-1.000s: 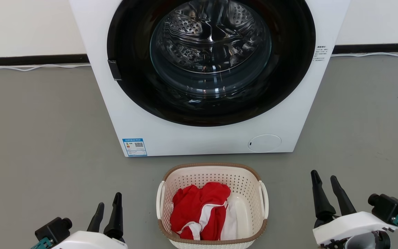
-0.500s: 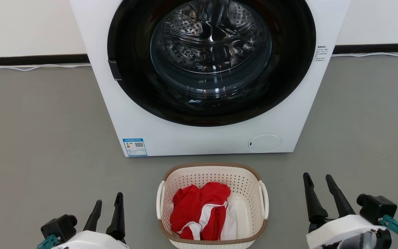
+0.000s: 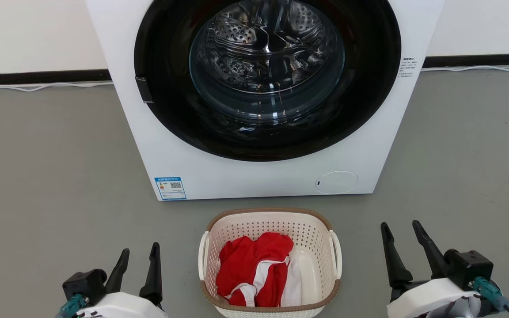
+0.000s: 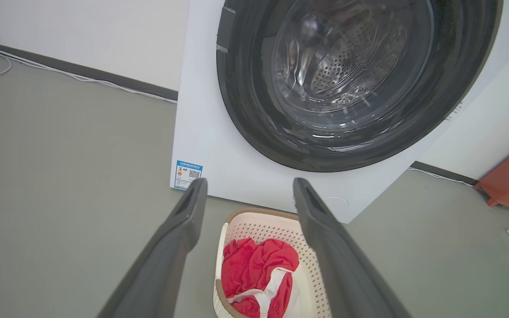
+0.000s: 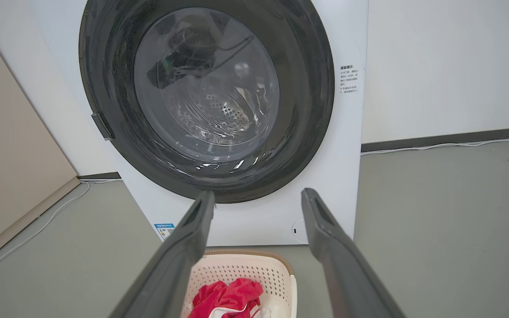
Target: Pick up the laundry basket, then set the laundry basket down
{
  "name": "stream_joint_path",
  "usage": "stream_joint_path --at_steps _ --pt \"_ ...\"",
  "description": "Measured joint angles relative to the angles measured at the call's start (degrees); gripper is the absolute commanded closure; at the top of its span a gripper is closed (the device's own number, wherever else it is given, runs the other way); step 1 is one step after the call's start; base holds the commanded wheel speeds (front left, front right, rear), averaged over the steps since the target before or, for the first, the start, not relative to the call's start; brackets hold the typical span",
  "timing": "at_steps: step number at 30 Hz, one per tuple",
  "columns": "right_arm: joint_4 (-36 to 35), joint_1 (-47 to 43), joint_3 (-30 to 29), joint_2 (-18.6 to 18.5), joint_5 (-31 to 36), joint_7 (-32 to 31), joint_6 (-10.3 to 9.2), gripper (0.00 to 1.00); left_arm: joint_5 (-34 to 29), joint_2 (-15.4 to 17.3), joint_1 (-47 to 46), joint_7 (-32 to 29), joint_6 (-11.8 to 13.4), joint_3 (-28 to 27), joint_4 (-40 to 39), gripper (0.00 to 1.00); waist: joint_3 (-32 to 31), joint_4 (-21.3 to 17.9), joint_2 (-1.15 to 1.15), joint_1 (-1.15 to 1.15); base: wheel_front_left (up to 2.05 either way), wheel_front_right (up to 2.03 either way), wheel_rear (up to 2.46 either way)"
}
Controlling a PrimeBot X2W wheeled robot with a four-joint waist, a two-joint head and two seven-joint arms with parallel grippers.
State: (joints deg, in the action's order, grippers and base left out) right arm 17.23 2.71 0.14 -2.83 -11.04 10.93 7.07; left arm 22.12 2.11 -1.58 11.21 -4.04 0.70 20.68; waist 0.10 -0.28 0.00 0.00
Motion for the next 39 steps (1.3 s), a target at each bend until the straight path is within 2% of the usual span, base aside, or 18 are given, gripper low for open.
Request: stream_joint_path --at_steps 21,39 --pt "0.53 -0.03 0.67 0.03 13.16 3.27 0.02 0.00 -12.44 0.11 -0.25 3.02 0.48 0.80 1.23 0.00 -0.11 -0.37 0.00 0.00 0.00 0.00 0.00" --pt "1.58 0.01 0.54 0.03 12.40 3.27 0.07 0.00 -12.51 0.13 -0.43 3.02 0.48 1.23 1.79 0.00 1.11 -0.33 0.00 0.00 0.00 0.00 0.00"
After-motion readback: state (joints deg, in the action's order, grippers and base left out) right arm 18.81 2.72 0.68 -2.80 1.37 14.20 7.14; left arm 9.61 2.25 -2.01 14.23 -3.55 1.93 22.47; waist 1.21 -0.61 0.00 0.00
